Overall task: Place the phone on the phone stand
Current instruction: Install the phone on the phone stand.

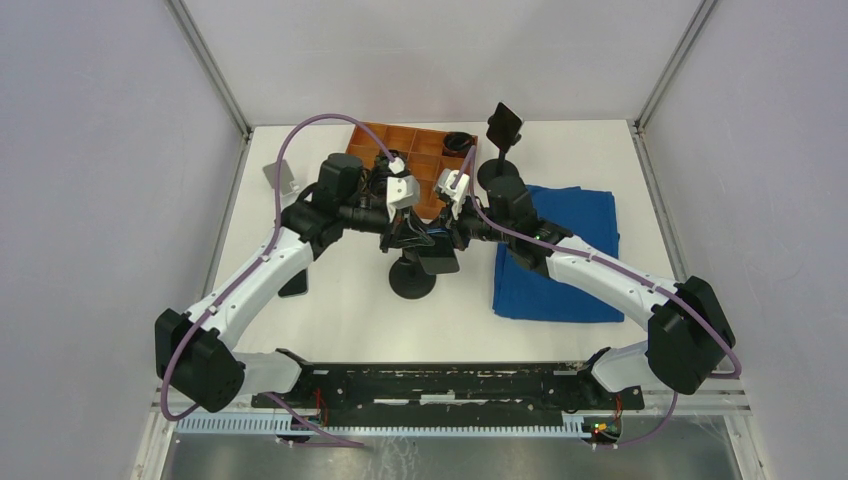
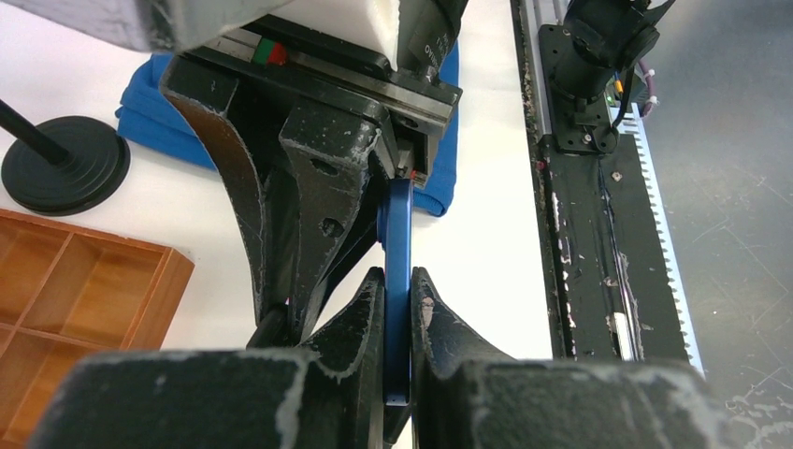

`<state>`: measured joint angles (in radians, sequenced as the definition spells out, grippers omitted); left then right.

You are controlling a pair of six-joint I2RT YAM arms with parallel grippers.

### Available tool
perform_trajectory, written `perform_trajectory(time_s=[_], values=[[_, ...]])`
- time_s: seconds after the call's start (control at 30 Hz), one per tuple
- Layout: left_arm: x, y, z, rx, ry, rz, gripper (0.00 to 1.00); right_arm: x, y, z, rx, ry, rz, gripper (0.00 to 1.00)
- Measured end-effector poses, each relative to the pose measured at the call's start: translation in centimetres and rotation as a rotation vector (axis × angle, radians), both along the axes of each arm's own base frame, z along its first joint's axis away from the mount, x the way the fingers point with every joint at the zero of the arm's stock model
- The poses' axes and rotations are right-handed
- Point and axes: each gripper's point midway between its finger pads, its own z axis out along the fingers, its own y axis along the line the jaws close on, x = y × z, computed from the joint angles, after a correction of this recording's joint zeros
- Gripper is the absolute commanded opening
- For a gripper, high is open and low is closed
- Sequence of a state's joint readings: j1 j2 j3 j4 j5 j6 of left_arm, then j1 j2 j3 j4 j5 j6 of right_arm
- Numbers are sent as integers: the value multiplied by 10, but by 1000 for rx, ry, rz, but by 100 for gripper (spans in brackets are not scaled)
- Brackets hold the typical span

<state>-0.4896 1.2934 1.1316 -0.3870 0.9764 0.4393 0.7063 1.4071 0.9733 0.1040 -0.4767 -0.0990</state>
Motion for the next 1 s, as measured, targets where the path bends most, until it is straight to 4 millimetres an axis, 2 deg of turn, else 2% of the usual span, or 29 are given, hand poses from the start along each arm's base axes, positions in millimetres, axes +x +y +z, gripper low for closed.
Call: perform_trajectory(time_s=[1.0], values=[[11, 19, 0, 39, -52, 92, 2, 5, 1, 2, -9, -35, -32, 0]])
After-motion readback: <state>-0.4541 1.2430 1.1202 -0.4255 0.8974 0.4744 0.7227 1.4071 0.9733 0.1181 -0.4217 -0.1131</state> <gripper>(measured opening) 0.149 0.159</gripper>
